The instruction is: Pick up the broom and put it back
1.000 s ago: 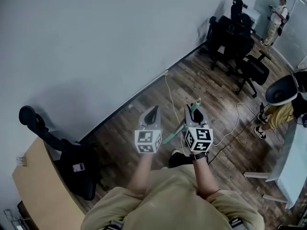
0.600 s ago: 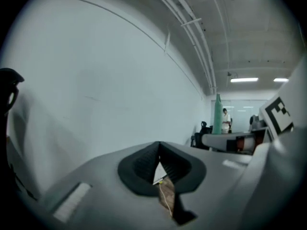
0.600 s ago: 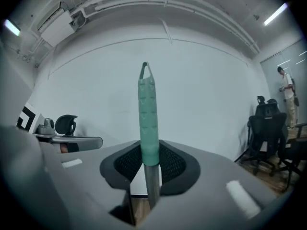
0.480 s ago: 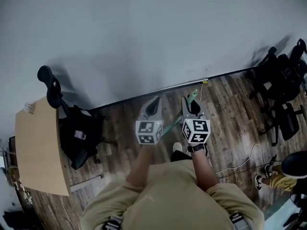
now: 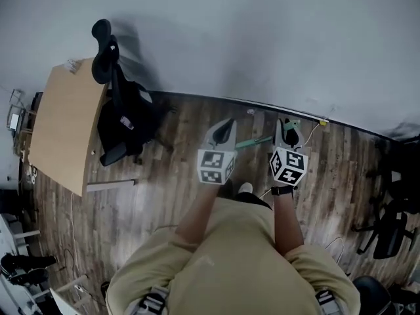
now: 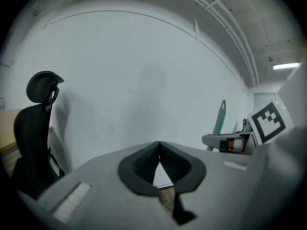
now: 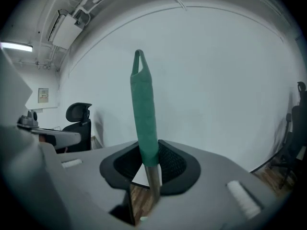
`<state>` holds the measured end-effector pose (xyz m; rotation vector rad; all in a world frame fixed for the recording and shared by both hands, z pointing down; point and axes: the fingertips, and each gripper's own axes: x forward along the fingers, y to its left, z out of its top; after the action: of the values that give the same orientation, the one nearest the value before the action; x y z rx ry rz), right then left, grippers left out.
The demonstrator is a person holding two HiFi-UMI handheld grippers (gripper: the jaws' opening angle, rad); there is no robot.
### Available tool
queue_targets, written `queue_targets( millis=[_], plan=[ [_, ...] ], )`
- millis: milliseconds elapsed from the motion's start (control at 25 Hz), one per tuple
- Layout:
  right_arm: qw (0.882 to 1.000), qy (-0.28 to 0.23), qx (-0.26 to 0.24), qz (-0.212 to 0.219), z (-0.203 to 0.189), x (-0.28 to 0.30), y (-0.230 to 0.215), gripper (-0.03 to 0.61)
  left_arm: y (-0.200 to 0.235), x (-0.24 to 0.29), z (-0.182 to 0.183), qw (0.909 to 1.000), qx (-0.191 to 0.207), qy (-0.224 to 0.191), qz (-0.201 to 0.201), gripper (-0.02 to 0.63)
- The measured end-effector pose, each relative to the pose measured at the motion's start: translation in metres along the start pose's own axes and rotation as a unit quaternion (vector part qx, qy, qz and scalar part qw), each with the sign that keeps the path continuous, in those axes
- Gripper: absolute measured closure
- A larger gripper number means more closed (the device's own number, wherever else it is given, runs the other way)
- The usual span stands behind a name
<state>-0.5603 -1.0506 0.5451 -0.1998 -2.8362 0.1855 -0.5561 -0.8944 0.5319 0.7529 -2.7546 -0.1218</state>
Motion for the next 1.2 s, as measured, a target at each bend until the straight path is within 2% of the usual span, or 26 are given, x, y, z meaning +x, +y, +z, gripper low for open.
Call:
queue_targets(
  millis=[120, 280, 440, 520, 680, 920, 1000, 1200],
  plan=[
    [1.000, 0.008, -0.004, 0.009, -0.002, 0.035, -0.003, 0.484, 0.025, 0.011, -0.005, 0.9996, -0.006, 0.007, 0.026, 0.611],
    [0.999, 0.032, 0.000, 0.002, -0.013, 0.078, -0.012, 0.488, 0.060, 0.040, -0.011, 0.9989, -0.015, 0.018, 0.041, 0.611],
    [0.998, 0.069, 0.013, 0.003, -0.030, 0.135, -0.004, 0.483, 0.105, 0.092, -0.006, 0.9987, -0.021, 0.017, 0.043, 0.611],
    [0.996, 0.092, 0.000, 0.013, -0.044, 0.164, 0.011, 0.482, 0.124, 0.127, -0.009, 0.9989, -0.016, 0.022, 0.039, 0.611],
    [0.989, 0.141, -0.031, 0.028, -0.074, 0.214, 0.024, 0.485, 0.145, 0.196, -0.022, 0.9987, -0.017, 0.044, 0.016, 0.611],
    [0.973, 0.228, -0.022, 0.020, -0.139, 0.282, 0.028, 0.488, 0.185, 0.254, -0.062, 0.9953, -0.038, 0.086, -0.020, 0.611],
    [0.970, 0.241, -0.031, 0.024, -0.152, 0.304, 0.035, 0.488, 0.206, 0.266, -0.077, 0.9936, -0.051, 0.100, -0.018, 0.611],
    [0.962, 0.267, -0.042, 0.036, -0.173, 0.341, 0.039, 0.488, 0.246, 0.277, -0.100, 0.9885, -0.081, 0.126, 0.018, 0.611]
  ],
)
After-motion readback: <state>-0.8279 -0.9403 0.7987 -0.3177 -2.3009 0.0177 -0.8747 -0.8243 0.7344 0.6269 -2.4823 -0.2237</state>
